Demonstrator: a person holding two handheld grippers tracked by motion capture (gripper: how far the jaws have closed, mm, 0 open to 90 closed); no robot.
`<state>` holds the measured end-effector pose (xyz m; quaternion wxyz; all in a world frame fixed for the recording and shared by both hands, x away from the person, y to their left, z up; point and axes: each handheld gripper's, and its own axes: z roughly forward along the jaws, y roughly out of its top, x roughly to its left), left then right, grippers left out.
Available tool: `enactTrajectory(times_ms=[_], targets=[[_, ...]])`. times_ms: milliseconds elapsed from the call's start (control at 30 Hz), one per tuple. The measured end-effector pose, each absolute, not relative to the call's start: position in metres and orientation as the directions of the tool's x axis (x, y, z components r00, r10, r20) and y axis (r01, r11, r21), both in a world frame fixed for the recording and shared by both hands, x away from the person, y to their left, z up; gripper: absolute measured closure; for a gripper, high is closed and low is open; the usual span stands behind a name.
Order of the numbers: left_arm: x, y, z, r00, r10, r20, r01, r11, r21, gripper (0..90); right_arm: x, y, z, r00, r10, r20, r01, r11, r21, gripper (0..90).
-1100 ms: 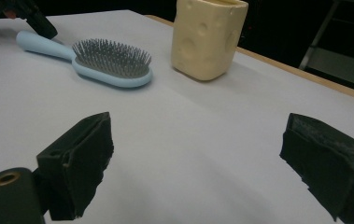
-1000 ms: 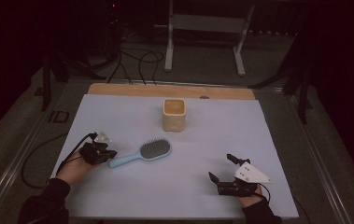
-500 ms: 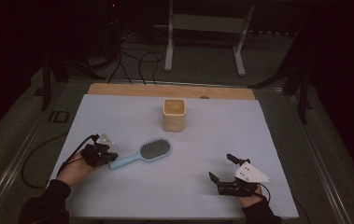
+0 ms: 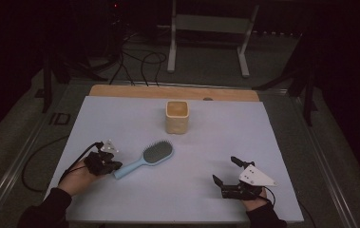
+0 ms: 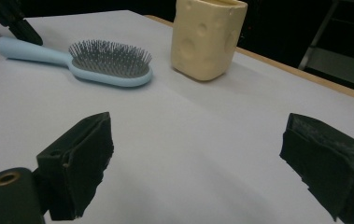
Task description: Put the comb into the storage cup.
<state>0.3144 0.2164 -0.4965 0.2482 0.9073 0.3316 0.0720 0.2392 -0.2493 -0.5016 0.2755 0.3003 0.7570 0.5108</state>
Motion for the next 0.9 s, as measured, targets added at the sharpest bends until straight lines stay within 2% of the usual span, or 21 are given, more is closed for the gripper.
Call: enactTrajectory(times_ms=[700,900], targets=[[0.294,0.199,-0.495,0.798,0.600,-0.056,0.549,-0.686,0.478,89.9,0.239,-0.249,-0.501,-0.668,0.735,-0.115,0.170,0.301,0.938,8.9],[0.292,0.197,-0.496,0.781,0.621,-0.065,0.575,-0.675,0.463,89.9,0.239,-0.249,-0.501,-0.667,0.736,-0.116,0.169,0.301,0.939,8.9]])
